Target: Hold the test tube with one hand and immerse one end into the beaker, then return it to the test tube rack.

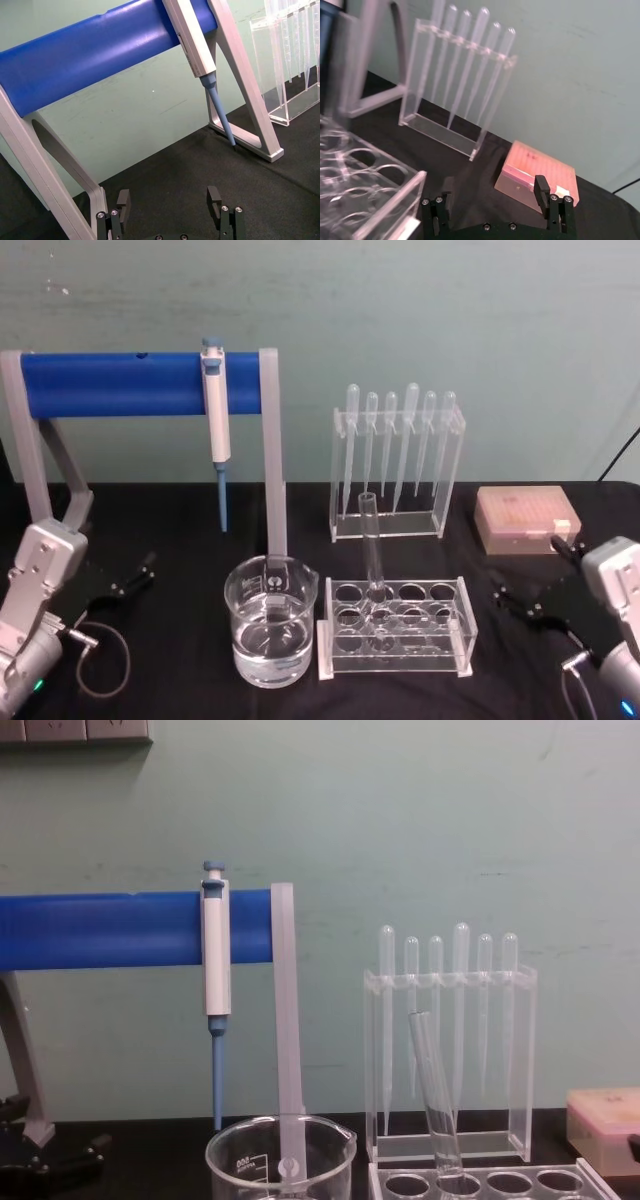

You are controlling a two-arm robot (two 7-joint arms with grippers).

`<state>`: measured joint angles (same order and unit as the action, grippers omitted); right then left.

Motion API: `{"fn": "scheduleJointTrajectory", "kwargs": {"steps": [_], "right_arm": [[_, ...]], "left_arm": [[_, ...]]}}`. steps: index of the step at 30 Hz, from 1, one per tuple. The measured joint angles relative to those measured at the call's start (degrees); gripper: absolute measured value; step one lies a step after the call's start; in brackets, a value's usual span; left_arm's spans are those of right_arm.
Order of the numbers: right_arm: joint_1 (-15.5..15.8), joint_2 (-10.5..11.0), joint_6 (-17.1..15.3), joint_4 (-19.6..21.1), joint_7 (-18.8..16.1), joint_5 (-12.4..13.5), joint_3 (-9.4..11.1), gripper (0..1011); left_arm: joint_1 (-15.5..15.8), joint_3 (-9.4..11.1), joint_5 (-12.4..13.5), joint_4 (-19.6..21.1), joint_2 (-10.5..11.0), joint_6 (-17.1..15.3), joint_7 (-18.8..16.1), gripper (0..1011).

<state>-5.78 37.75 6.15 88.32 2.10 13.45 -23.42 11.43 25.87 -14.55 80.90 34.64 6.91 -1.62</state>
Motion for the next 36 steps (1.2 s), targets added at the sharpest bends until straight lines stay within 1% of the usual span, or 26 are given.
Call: {"fn": "scheduleJointTrajectory", "kwargs": {"steps": [1, 4, 5, 7, 8, 11, 12, 14, 15, 16, 18, 21, 22, 24, 25, 27, 28, 29, 31, 32, 33, 34, 36], "right_arm": [[1.85, 1.1, -0.26, 2.49, 0.02, 0.05, 0.68, 1002], [4.44, 2.63, -0.58, 5.98, -0.48, 1.01, 1.74, 1002], [5.97, 3.51, -0.83, 8.11, -1.67, 2.21, 2.39, 1002], [7.18, 4.16, -0.97, 10.12, -3.3, 3.72, 2.86, 1002], [7.9, 4.64, -1.19, 11.83, -5.13, 5.33, 3.18, 1002], [8.18, 4.75, -1.88, 13.67, -8.21, 8.22, 3.47, 1002], [7.68, 4.3, -2.83, 14.33, -10.56, 10.49, 3.47, 1002], [6.74, 3.63, -3.9, 14.51, -12.31, 12.07, 3.26, 1002], [6.07, 3.17, -4.58, 14.49, -13.21, 12.8, 3.05, 1002], [4.58, 2.17, -6.12, 14.17, -14.67, 13.98, 2.62, 1002], [2.83, 1.05, -7.75, 13.54, -15.93, 14.86, 2.08, 1002], [-1.92, -2.02, -11.57, 11.18, -18.95, 16.88, 0.91, 1002], [-1.92, -2.02, -11.57, 11.18, -18.95, 16.88, 0.91, 1002], [-5.13, -4.05, -14.48, 9.17, -20.6, 18.06, 0.37, 1002], [-5.13, -4.05, -14.48, 9.17, -20.6, 18.06, 0.37, 1002], [-8.84, -6.16, -18.16, 6.59, -21.61, 18.47, -0.48, 1002], [-8.84, -6.16, -18.16, 6.59, -21.61, 18.47, -0.48, 1002], [-10.84, -7.21, -20.14, 5.13, -21.94, 18.5, -1.02, 1002], [-12.8, -8.12, -21.98, 3.6, -22.14, 18.48, -1.64, 1002], [-14.43, -8.8, -23.49, 2.3, -22.39, 18.31, -2.28, 1002], [-15.31, -9.13, -24.14, 1.55, -22.47, 18.15, -2.65, 1002], [-16.95, -9.78, -25.39, 0.25, -22.79, 17.83, -3.29, 1002], [-18.4, -10.29, -26.34, -1.06, -22.9, 17.15, -4.03, 1002]], "left_arm": [[0.0, 0.0, 0.0, 0.0, 0.0, 0.0, 0.0, 1000], [0.0, -0.01, 0.0, 0.0, 0.0, 0.0, 0.0, 1000], [0.0, -0.01, 0.0, 0.0, 0.0, 0.0, 0.0, 1000], [0.0, 0.0, 0.0, 0.0, 0.0, 0.0, 0.0, 1000], [0.0, 0.0, 0.0, 0.0, 0.0, 0.0, 0.0, 1000], [0.0, 0.0, 0.0, 0.0, 0.0, 0.0, 0.0, 1000], [0.0, 0.0, 0.0, 0.0, 0.0, 0.0, 0.0, 1000], [0.0, -0.01, 0.0, 0.0, 0.0, 0.0, 0.0, 1000], [0.0, -0.01, 0.0, 0.0, 0.0, 0.0, 0.0, 1000], [0.0, 0.0, 0.0, 0.0, 0.0, 0.0, 0.0, 1000], [0.0, -0.01, 0.0, 0.0, 0.0, 0.0, 0.0, 1000], [0.0, 0.0, 0.0, 0.0, 0.0, 0.0, 0.0, 1000], [0.0, -0.01, 0.0, 0.0, 0.0, 0.0, 0.0, 1000], [0.0, 0.0, 0.0, 0.0, 0.0, 0.0, 0.0, 1000], [0.0, 0.0, 0.0, 0.0, 0.0, 0.0, 0.0, 1000], [0.0, -0.01, 0.0, 0.0, 0.01, 0.0, 0.0, 1000], [0.0, -0.01, 0.0, 0.0, 0.01, 0.0, 0.0, 1000], [0.0, -0.01, 0.0, 0.0, 0.0, 0.0, 0.0, 1000], [0.0, 0.0, 0.0, 0.0, 0.0, 0.0, 0.0, 1000], [0.0, -0.01, 0.0, 0.0, 0.01, 0.0, 0.0, 1000], [0.0, -0.01, 0.0, 0.0, 0.0, 0.0, 0.0, 1000], [0.0, 0.0, 0.0, 0.0, 0.01, 0.0, 0.0, 1000], [0.0, -0.01, 0.0, 0.0, 0.0, 0.0, 0.0, 1000]]}}
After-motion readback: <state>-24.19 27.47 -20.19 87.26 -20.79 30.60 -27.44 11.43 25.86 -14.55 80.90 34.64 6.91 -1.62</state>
